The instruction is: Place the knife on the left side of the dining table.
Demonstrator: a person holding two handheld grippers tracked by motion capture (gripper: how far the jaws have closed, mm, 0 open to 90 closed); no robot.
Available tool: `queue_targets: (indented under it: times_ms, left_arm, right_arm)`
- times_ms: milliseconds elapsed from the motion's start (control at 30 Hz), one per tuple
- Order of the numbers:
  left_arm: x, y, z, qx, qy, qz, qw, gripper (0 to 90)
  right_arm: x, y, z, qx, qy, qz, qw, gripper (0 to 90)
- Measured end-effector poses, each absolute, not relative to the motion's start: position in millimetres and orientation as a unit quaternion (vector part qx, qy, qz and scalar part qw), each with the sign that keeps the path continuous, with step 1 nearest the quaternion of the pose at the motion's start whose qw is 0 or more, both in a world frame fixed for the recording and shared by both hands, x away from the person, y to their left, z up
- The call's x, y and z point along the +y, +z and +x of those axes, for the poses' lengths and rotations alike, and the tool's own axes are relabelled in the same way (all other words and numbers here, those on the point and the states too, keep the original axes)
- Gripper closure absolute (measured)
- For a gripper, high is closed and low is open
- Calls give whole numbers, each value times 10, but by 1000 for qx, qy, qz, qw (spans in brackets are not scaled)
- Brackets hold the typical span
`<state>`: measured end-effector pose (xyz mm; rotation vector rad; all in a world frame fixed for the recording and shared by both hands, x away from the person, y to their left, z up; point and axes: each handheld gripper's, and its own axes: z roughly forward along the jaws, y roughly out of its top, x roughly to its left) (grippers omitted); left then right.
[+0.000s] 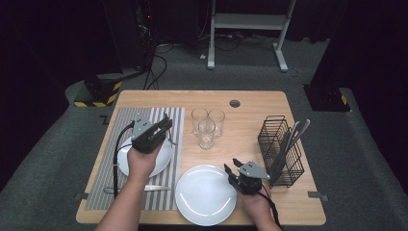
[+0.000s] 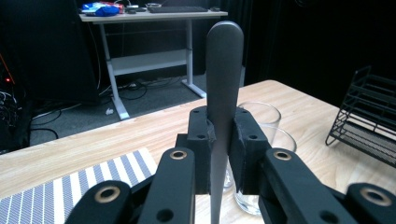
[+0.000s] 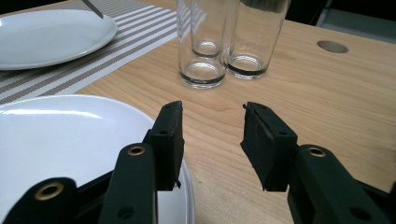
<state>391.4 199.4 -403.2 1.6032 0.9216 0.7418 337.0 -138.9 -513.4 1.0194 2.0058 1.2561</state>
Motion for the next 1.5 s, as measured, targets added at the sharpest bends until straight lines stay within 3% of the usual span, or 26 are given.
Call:
queue_targets:
  times_ms: [500,533,567,1500]
  left_arm:
    - [2100,-3975,4113,400,318,667,542,793]
    - [2058,-3988,4146,410,318,645,561,794]
    - [2109,-3968,4145,402,320,669,538,793]
    - [2115,-3804,4613,414,330,667,524,792]
  right_arm:
    - [-1428,-5166,3396,744,468,390,275,580]
    - [-1428,-5168,3397,744,468,390,275,580]
    - [-1428,-5172,3398,744,467,391,275,580]
    - [-1448,-5177,3398,741,468,396,274,581]
